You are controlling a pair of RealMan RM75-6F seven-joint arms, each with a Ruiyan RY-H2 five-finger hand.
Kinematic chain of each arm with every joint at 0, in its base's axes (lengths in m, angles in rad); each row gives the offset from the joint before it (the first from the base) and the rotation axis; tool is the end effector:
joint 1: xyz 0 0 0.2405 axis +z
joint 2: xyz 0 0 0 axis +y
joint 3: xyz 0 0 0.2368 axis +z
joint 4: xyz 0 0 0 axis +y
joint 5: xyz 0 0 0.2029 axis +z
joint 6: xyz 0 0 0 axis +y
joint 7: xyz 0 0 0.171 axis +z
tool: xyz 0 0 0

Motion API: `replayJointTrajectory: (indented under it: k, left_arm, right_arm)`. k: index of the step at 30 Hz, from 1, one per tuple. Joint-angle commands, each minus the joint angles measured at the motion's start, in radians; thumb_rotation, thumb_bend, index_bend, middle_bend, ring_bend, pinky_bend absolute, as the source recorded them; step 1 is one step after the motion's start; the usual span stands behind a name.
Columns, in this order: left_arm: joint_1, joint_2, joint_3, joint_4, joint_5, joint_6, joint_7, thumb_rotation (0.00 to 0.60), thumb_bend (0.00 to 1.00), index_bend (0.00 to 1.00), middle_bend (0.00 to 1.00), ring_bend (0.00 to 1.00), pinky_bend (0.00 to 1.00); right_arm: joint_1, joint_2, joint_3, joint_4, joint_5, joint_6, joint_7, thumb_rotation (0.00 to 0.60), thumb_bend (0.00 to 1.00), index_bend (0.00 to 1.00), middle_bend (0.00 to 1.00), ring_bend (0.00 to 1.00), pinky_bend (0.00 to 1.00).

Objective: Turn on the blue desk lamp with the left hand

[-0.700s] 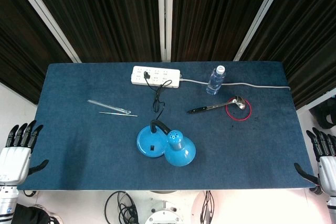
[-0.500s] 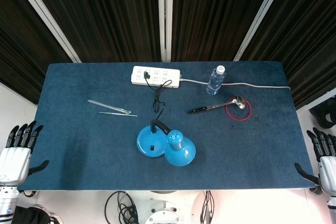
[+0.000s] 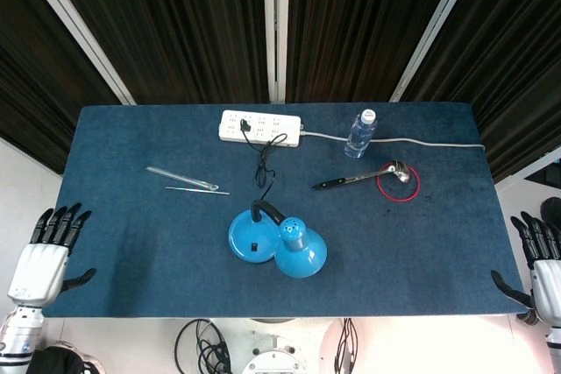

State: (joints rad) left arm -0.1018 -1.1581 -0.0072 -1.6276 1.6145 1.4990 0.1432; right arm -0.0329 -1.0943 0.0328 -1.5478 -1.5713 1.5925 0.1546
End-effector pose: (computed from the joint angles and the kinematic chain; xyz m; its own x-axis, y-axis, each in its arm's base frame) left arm -0.2655 0.1999 0.1323 0.4841 0.0084 0.8750 0.8668 -0.1417 -0.4781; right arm -0.3088 -0.1673 0.1793 0.3390 0.0427 0.9398 -0.9408 0.0228 0.3383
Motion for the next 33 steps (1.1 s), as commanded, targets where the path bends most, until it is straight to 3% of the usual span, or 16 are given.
replayJointTrajectory:
  k: [1, 3, 4, 6, 8, 16, 33]
  left_arm:
    - [-0.028, -0.033, 0.008, 0.020, 0.031, -0.032, 0.024, 0.600, 0.01, 0.09, 0.25, 0.27, 0.35]
    - [-0.050, -0.065, 0.014, 0.028, 0.056, -0.057, 0.045, 0.600, 0.08, 0.10, 0.39, 0.47, 0.57]
    - [-0.060, -0.080, 0.019, 0.031, 0.067, -0.072, 0.054, 0.600, 0.16, 0.12, 0.52, 0.59, 0.67]
    - [-0.084, -0.114, 0.032, 0.039, 0.091, -0.110, 0.080, 0.600, 0.28, 0.15, 0.70, 0.71, 0.76]
    - [-0.103, -0.145, 0.044, 0.049, 0.108, -0.147, 0.107, 0.600, 0.37, 0.18, 0.81, 0.80, 0.85]
    - [-0.184, -0.258, 0.079, 0.049, 0.121, -0.320, 0.222, 0.600, 0.48, 0.14, 0.85, 0.82, 0.87]
    - [-0.317, -0.419, 0.024, 0.057, 0.034, -0.494, 0.280, 0.600, 0.48, 0.05, 0.86, 0.82, 0.87]
  right_arm:
    - [0.002, 0.004, 0.000, -0.006, -0.004, -0.001, -0.007, 0.600, 0.18, 0.00, 0.00, 0.00, 0.00]
    - [0.001, 0.005, 0.001, -0.007, -0.001, 0.002, -0.007, 0.600, 0.18, 0.00, 0.00, 0.00, 0.00]
    - [0.000, 0.005, 0.001, -0.007, 0.001, 0.001, -0.006, 0.600, 0.18, 0.00, 0.00, 0.00, 0.00]
    - [-0.001, 0.006, -0.001, -0.008, 0.002, -0.001, -0.004, 0.600, 0.18, 0.00, 0.00, 0.00, 0.00]
    - [-0.002, 0.006, -0.002, -0.008, -0.001, 0.002, -0.003, 0.600, 0.18, 0.00, 0.00, 0.00, 0.00]
    - [-0.010, 0.006, -0.003, 0.006, 0.000, 0.014, 0.020, 0.600, 0.18, 0.00, 0.00, 0.00, 0.00]
    - [-0.013, 0.001, 0.004, 0.044, 0.023, 0.005, 0.071, 0.600, 0.18, 0.00, 0.00, 0.00, 0.00]
